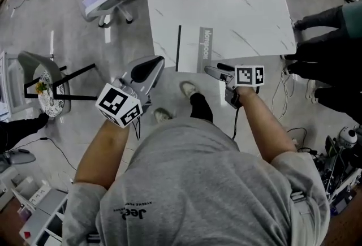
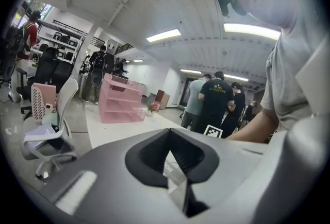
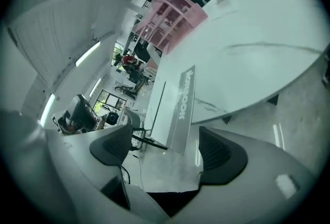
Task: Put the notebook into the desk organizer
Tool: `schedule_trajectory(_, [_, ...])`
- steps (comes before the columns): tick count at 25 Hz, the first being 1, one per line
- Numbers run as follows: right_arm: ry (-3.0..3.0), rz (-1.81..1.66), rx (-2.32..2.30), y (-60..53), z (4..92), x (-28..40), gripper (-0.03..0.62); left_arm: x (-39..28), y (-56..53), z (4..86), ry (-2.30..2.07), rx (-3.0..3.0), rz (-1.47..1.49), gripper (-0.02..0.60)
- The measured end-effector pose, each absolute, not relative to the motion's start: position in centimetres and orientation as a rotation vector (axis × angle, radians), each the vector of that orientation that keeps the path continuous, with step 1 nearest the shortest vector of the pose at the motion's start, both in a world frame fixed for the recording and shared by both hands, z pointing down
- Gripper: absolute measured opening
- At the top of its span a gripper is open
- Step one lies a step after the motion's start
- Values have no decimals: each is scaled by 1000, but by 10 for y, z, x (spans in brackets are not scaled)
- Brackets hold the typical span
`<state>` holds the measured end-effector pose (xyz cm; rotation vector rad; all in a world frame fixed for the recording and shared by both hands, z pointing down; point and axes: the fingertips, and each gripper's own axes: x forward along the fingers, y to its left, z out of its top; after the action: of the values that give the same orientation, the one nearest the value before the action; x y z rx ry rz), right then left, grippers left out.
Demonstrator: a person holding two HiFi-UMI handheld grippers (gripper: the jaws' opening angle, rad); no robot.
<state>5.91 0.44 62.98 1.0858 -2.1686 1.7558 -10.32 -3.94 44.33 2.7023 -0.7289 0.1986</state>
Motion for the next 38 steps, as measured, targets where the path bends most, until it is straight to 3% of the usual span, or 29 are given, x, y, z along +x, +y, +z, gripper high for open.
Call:
schedule_trajectory(12, [-2060,2161,901,-5,687,21,397,-118,-36,466,-760,2639,253,58])
schedule_trajectory(15, [-2061,2208,868,-7,689,14,362,-121,-37,468,-770,2633,258,58])
schedule_trajectory(19, [-2030,2275,860,-9,690,15,229,-122,-38,466,-777,2631,254,58])
schedule_trajectory(21, [-2018,2267,839,-7,683,16,44,-122,-39,464,-784,2632,246,58])
schedule_trajectory(22, [-2027,2247,811,-4,677,15,18,-123,-40,462,-786,2634,242,58])
schedule_trajectory(31, [-2244,1670,701,-11,604,22,11,-134,-48,441,-830,2652,181,58])
schedule_trajectory(38, [-2342,1510,713,-76,567,34,11,-149,-60,429,-901,2646,155,58])
